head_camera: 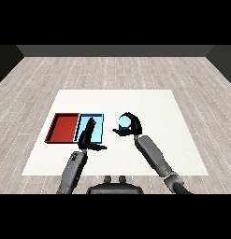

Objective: Pick the blue can and put it in the blue box

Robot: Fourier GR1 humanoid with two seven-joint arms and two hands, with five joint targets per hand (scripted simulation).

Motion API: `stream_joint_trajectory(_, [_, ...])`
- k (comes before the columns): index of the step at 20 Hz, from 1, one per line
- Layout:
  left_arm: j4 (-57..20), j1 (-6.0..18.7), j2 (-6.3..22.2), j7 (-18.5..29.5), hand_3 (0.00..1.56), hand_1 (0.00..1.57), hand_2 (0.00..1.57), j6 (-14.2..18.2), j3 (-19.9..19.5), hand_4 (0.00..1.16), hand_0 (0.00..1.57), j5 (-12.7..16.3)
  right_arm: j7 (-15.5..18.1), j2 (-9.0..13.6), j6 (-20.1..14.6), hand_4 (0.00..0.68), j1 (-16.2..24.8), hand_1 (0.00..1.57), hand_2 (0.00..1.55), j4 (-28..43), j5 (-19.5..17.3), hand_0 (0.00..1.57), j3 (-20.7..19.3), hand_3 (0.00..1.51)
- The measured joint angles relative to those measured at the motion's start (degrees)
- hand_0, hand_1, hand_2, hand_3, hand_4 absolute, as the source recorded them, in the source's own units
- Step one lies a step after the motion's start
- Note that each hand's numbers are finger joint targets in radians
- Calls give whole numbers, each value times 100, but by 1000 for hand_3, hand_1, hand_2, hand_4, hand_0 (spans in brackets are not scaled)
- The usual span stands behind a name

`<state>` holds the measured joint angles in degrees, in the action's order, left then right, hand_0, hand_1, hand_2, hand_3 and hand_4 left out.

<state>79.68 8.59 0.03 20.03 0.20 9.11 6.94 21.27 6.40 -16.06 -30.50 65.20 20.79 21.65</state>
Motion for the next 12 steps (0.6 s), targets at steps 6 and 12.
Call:
stream_joint_trajectory(6, [-340,419,-1,-36,0,0,0,470,391,0,0,17,-124,-197,171,661,166,1422,1444,160,-394,1422,-187,1412])
stream_joint_trajectory(12, [-664,662,-2,-68,0,0,0,953,914,0,0,325,-257,-408,239,662,335,1404,1447,443,-711,1404,-249,1412])
